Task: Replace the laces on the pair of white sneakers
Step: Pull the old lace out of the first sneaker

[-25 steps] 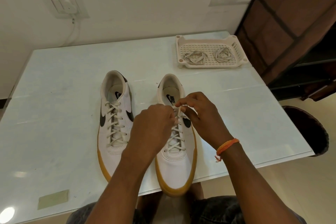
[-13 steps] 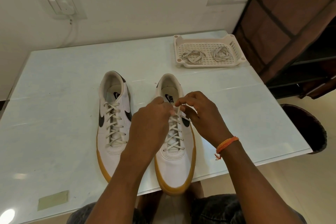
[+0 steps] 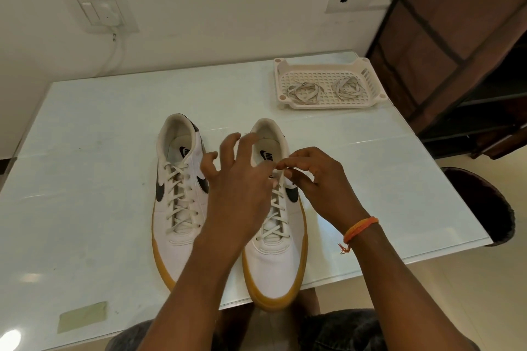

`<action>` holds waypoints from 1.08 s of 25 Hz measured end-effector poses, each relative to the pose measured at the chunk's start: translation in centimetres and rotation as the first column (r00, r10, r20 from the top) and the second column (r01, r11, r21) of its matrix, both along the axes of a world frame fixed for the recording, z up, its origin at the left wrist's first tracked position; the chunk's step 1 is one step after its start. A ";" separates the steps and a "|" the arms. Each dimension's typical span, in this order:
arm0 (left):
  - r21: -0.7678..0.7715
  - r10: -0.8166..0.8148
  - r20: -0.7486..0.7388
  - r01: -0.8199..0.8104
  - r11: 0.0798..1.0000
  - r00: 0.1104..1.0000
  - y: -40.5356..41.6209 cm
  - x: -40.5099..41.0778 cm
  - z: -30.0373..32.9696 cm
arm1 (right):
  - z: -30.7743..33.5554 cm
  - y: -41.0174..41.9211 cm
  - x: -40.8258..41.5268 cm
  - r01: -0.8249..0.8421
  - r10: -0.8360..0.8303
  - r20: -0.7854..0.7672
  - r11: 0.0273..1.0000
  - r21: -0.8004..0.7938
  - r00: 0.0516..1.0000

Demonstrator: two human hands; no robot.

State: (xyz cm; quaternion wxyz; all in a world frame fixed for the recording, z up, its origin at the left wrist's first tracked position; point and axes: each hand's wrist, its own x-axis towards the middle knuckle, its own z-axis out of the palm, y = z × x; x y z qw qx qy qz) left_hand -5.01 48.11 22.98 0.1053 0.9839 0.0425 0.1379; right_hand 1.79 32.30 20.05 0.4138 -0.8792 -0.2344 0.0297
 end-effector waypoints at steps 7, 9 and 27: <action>-0.274 0.033 0.049 -0.019 0.962 0.998 0.3 0.1 0.3 | -0.2 -0.3 0.3 -0.001 0.001 0.010 1.000 0.000 1.000; -0.428 0.258 0.074 -0.203 0.881 0.963 1.8 0.1 1.6 | -0.4 -0.6 0.3 -0.001 0.001 0.002 0.999 0.032 1.000; -0.033 0.023 0.007 -0.023 0.999 1.000 0.1 0.2 -0.2 | -0.2 -0.6 0.3 -0.016 0.016 0.011 0.999 0.051 1.000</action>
